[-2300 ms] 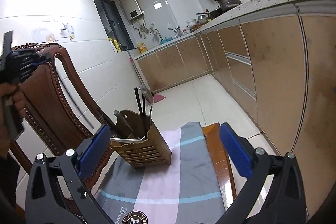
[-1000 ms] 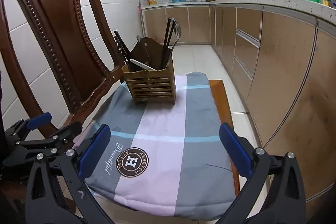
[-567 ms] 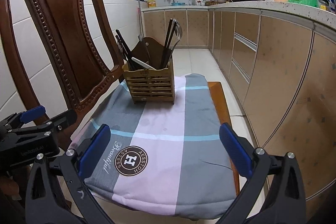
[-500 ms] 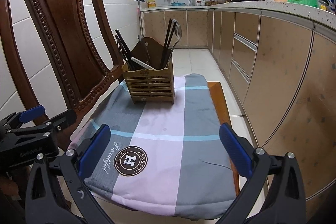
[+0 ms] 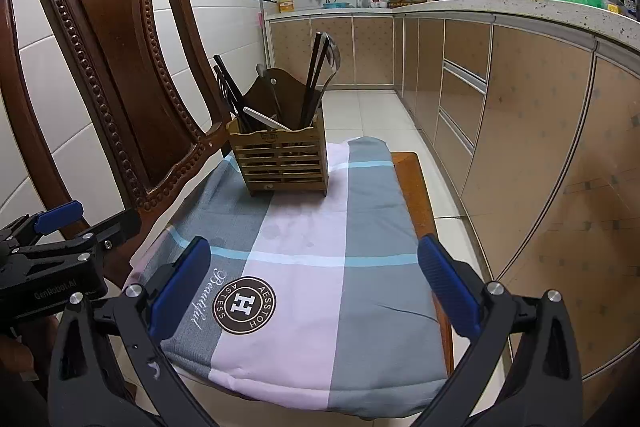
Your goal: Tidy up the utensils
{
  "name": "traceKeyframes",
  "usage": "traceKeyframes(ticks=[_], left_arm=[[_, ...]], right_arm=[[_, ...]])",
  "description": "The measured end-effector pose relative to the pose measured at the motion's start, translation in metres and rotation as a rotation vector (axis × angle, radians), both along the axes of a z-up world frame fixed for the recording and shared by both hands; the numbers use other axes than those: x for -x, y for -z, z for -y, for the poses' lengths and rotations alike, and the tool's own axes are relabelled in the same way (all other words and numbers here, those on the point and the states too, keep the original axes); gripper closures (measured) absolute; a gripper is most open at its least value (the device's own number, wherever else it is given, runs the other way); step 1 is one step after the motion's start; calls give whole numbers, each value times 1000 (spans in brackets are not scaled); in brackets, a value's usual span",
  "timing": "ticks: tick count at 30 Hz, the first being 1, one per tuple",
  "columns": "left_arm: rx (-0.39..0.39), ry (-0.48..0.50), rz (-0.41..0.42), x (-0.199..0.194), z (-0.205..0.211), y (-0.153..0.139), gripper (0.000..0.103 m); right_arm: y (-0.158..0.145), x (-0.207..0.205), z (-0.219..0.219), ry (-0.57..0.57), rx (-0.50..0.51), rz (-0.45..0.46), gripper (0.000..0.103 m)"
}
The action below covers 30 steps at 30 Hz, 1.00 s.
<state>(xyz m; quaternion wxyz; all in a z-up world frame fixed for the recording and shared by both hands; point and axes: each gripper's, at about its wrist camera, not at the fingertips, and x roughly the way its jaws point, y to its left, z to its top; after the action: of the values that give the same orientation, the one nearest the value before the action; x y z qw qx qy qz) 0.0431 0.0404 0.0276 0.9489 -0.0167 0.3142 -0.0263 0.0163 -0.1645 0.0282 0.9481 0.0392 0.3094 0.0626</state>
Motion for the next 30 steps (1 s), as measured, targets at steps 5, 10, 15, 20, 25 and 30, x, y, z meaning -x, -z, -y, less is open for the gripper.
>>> traceKeyframes(ticks=[5, 10, 15, 20, 25, 30], left_arm=[[-8, 4, -4, 0, 1, 1, 4], [-6, 4, -6, -1, 2, 1, 4], [-3, 3, -8, -1, 1, 2, 4], [-1, 2, -9, -1, 1, 2, 4], [-1, 2, -10, -1, 1, 2, 4], [0, 0, -10, -1, 1, 3, 4]], right_arm=[[-1, 0, 1, 7, -2, 3, 3], [-1, 0, 2, 8, -1, -1, 3], [0, 0, 2, 10, -1, -2, 3], [-1, 1, 3, 12, -1, -1, 3], [0, 0, 4, 13, 0, -5, 3], [0, 0, 4, 13, 0, -4, 3]])
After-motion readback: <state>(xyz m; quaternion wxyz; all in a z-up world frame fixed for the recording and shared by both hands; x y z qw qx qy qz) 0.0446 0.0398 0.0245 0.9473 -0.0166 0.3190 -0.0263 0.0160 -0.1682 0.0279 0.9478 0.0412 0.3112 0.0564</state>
